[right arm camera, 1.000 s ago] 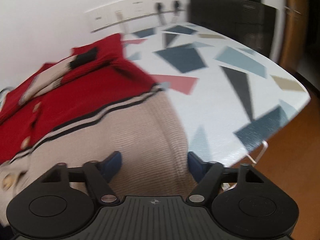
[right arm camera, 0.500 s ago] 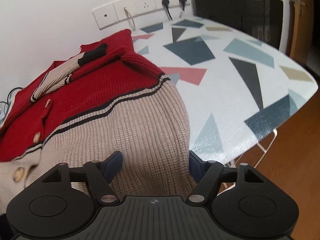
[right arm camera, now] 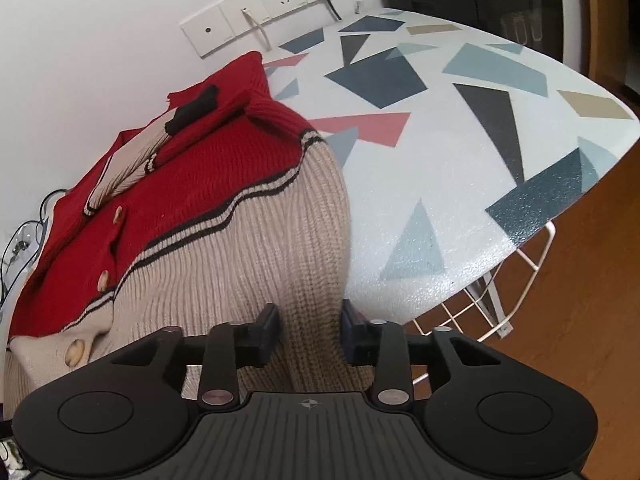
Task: Fold clothes
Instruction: 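Grasp the cream hem band with both grippers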
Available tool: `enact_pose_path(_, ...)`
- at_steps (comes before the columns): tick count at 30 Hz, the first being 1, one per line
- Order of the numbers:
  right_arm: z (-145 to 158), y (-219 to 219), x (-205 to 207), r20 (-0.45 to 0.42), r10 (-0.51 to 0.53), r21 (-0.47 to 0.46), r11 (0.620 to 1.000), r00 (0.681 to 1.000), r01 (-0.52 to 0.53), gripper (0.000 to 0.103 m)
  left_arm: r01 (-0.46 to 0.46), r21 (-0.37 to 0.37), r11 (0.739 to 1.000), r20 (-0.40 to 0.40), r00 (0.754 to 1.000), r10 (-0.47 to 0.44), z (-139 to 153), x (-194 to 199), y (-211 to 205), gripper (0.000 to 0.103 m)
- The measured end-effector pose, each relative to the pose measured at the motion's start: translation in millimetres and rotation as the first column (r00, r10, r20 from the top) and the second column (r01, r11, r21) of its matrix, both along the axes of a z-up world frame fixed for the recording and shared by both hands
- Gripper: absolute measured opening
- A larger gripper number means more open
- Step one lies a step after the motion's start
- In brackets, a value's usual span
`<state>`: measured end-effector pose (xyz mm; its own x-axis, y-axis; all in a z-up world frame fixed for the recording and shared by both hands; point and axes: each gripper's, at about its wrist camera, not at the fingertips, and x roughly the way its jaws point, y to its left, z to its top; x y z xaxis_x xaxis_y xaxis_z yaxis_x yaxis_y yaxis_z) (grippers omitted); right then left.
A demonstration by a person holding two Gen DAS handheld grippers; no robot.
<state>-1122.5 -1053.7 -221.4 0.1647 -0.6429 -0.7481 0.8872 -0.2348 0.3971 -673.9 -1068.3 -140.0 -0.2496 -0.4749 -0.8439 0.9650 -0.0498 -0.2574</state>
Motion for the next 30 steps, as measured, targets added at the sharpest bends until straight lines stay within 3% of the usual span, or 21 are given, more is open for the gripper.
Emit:
enact_pose_path(7,-7,2,8,-0.015,0.027,-0.011,1.000,1.000,-0.027,0.048,0.003,-0.019,1.000,0.092,0.996,-0.001,-1,-14,-3,0.076)
enact_pose_path(8,-8,1,8,-0.019,0.032,-0.011,0.999,0.999,-0.032,0.048,-0.014,-0.022,1.000,0.092,0.996,0.016,2,-14,-2,0.066)
enact_pose_path(9,-8,0,9,-0.023,0.038,-0.008,0.999,0.999,-0.039,0.049,-0.031,-0.025,0.999,0.092,0.995,0.033,5,-14,-1,0.043)
enact_pose_path(10,-7,-2,9,-0.025,0.042,-0.001,0.999,0.999,-0.042,0.046,-0.047,-0.028,0.998,0.092,0.995,0.050,8,-14,-1,0.028)
enact_pose_path(11,-6,-3,9,-0.018,0.038,0.007,0.999,0.999,-0.038,0.042,-0.064,-0.031,0.997,0.092,0.994,0.067,11,-14,0,0.024)
enact_pose_path(12,-4,-3,8,-0.010,0.033,0.014,0.999,0.999,-0.033,0.027,-0.088,-0.035,0.995,0.080,0.993,0.091,15,-13,2,0.022)
enact_pose_path(13,-1,-4,6,0.005,0.025,0.017,1.000,1.000,-0.026,0.017,-0.115,-0.040,0.993,0.063,0.991,0.118,19,-10,3,0.021)
enact_pose_path(15,6,-4,1,0.043,0.017,0.012,1.000,0.999,-0.017,0.015,-0.159,-0.052,0.986,0.029,0.987,0.160,28,-6,9,0.020)
enact_pose_path(20,28,5,-15,0.132,0.028,-0.043,0.999,0.991,-0.022,0.014,-0.218,-0.095,0.971,-0.058,0.975,0.213,54,1,34,0.020)
enact_pose_path(25,47,23,-27,0.183,0.079,-0.094,0.994,0.980,-0.062,0.014,-0.207,-0.053,0.977,-0.061,0.977,0.203,51,-10,60,0.020)
enact_pose_path(30,37,40,-26,0.241,0.097,-0.073,0.994,0.966,-0.081,0.014,-0.290,-0.041,0.956,-0.139,0.949,0.282,53,-2,80,0.020)
